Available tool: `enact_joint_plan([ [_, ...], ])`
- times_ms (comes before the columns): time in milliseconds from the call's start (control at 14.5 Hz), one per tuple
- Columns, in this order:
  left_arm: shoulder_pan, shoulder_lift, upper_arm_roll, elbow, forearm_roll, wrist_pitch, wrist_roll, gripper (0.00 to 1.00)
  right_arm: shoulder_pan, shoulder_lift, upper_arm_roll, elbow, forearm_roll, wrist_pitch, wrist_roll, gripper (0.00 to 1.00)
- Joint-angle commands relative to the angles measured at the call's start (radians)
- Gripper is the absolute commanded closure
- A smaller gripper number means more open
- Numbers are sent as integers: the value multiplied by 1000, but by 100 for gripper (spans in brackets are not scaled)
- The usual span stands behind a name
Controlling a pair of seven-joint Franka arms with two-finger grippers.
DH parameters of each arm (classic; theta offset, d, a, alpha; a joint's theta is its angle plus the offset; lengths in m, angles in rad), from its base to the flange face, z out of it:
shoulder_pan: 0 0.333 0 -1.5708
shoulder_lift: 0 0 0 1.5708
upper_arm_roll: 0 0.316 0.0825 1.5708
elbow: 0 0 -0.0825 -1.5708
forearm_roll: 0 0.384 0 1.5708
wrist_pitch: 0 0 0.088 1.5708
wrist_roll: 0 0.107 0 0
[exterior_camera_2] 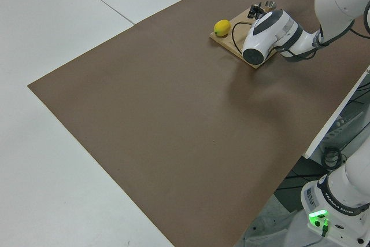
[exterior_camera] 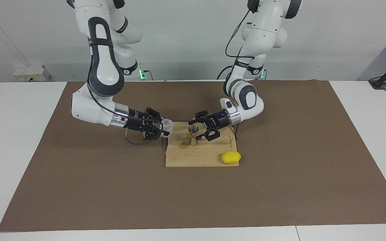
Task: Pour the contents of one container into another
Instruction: 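Carry the dark cup with the left gripper onto the cutting board center, then release the dark cup with the left gripper while the right gripper approaches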
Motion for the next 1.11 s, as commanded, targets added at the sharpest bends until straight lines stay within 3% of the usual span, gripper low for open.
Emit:
enact_joint_plan([
  [0,24,3,1,1,-9,-5,26,0,4,-16,4,-5,-18,15,7,100],
  [208,70,-1,1,-8,58,-28,25,0,22,-16,3,-5,-18,16,7,100],
  [484,165,-63,1,-88,178,-77,23,0,58,-16,1,-3,-31,42,17,100],
  [761,309,-119,1,-162,365,-181,22,0,85,-10,1,35,-125,46,92,100],
  [1038,459,-130,2,-171,570,-267,22,0,127,-5,0,53,-186,73,145,100],
])
